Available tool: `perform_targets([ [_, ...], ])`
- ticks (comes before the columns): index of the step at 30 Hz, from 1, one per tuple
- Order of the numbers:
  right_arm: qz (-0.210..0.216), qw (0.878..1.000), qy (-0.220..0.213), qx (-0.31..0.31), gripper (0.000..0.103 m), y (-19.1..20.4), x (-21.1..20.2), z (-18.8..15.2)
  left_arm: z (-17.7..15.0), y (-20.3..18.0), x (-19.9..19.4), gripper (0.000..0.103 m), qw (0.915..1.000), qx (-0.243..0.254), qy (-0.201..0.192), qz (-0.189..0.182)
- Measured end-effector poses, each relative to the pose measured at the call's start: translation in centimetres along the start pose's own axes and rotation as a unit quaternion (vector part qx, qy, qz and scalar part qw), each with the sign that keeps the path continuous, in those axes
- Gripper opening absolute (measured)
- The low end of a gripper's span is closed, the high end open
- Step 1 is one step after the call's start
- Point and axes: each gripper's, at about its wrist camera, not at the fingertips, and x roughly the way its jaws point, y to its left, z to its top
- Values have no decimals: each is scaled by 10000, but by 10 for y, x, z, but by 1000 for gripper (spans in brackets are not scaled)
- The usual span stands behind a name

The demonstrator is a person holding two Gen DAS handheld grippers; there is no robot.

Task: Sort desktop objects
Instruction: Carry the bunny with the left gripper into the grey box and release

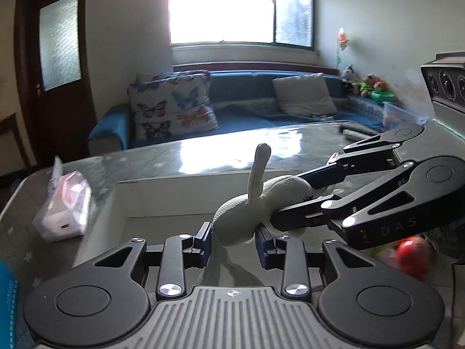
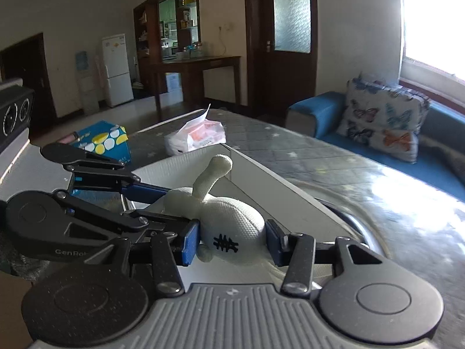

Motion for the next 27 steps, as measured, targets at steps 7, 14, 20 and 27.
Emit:
perform_targets([
  [7, 358, 9978, 243, 497, 51, -17, 37, 4, -16, 33, 16, 38, 9985, -441, 257, 188],
  [14, 207, 9983, 104, 543, 56, -19, 37, 0, -20, 35, 9, 36, 9967, -690, 248, 336],
  [20, 127, 9993, 107, 321, 56, -12, 27, -1, -16, 32, -2, 36, 9956, -836, 138, 407],
  [27, -57, 9999, 81, 89, 56, -2, 12, 0, -8, 34, -9, 36, 9932, -1023, 68, 547],
])
